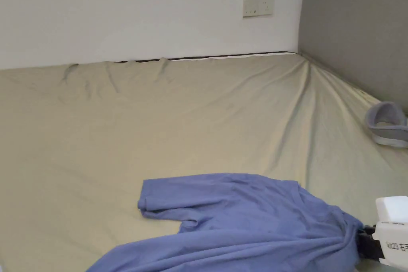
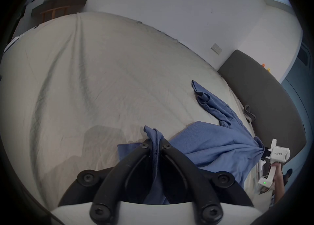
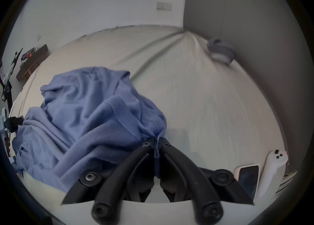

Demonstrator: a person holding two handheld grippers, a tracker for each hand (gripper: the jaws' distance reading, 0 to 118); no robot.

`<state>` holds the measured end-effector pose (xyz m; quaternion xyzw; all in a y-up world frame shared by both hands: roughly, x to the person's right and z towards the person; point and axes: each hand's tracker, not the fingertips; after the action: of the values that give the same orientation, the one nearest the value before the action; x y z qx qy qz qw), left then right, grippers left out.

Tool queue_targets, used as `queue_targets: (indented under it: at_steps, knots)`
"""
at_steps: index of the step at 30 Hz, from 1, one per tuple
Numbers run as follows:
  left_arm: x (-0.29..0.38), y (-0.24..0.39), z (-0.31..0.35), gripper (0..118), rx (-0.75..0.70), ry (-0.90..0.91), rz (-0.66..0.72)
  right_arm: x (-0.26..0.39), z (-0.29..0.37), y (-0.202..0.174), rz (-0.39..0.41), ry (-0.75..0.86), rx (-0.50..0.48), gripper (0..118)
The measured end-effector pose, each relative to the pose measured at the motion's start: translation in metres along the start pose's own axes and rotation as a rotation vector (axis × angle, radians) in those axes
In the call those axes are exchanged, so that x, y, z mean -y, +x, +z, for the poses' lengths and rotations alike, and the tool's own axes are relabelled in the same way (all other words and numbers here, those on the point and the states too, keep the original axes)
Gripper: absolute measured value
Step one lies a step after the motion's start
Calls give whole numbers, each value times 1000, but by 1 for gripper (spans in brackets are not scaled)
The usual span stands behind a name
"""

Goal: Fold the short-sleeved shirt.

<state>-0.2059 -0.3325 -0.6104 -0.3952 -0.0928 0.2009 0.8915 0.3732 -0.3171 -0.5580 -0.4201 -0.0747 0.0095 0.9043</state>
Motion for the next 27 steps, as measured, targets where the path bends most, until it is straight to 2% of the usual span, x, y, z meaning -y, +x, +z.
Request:
queue_targets:
  at_steps: [1,3,5,10,12,14,15,18,19,20,21,23,25,26,27]
  knots:
    - [-6,2,0,5,-11,-35,18,-6,5,-1,-29,43,11,4]
    - [-19,6,0,5,-14,-77,62,-16,20,2,-111,130,-45,4]
    - [-28,17,13,5,-4,-33,10,-25,50,1,-165,234,-50,4]
    - [-75,38,61,5,108,69,-50,-69,133,2,-176,467,-85,4]
    - [-91,56,94,5,101,90,-54,-78,168,5,-213,557,-147,3]
    - [-110,69,125,5,101,140,-103,-89,198,4,-228,615,-157,3]
    - [-119,79,147,5,98,178,-158,-95,216,1,-194,672,-144,3]
    - [-148,91,205,5,137,299,-141,-107,266,9,-111,849,-36,3]
    - [-154,94,223,5,153,334,-145,-113,281,13,-110,896,-23,3]
    - [-163,98,243,5,143,373,-139,-113,289,23,-216,844,-61,3]
    - [-171,103,262,5,127,400,-140,-117,303,31,-239,868,-63,3]
    - [-189,108,289,5,79,422,-181,-126,329,40,-205,922,-1,3]
    - [-202,115,314,5,27,461,-219,-133,346,56,-142,980,108,3]
    - [-207,115,322,5,26,479,-218,-134,351,62,-145,978,115,3]
    - [-212,117,331,5,30,481,-185,-134,354,67,-194,943,99,3]
